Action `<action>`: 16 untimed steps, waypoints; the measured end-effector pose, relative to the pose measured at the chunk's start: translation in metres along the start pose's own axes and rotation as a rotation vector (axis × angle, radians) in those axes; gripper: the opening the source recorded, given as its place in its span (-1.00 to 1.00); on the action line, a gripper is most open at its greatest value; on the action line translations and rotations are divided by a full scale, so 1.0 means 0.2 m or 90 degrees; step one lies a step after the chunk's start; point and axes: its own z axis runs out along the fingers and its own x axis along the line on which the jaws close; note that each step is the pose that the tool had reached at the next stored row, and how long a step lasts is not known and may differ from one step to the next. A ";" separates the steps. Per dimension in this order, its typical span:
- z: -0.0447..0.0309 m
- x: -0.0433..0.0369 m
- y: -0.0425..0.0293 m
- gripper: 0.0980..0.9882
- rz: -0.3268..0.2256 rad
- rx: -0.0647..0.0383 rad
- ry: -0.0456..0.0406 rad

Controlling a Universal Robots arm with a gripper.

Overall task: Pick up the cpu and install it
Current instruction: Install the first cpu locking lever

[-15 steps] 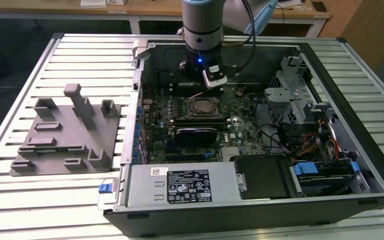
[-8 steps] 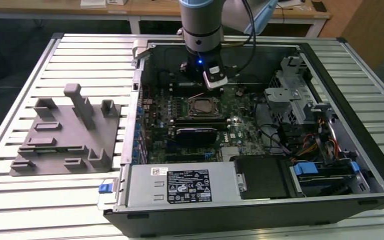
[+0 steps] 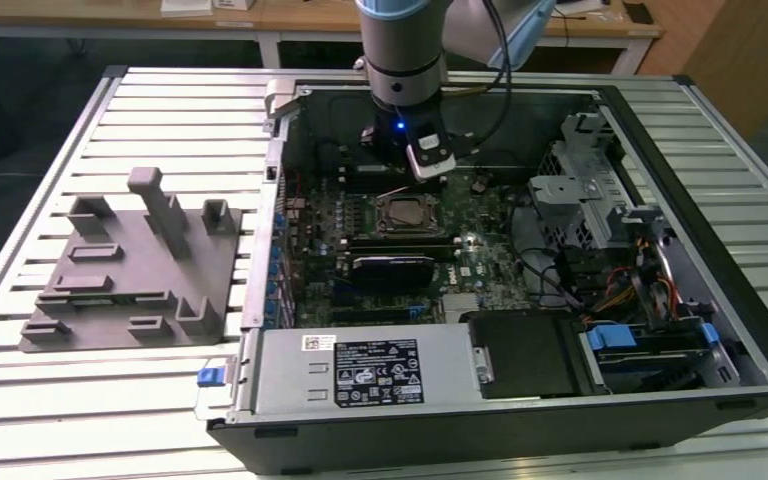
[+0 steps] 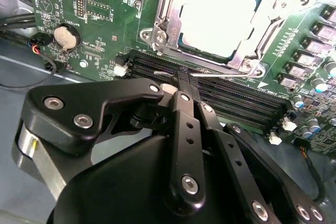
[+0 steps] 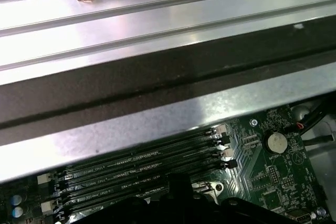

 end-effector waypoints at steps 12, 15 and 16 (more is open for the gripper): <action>0.033 0.016 -0.011 -0.98 -0.028 0.003 -0.0178; 0.039 0.018 -0.011 -0.98 -0.031 0.009 -0.0282; 0.040 0.020 -0.011 -0.98 -0.031 0.009 -0.0289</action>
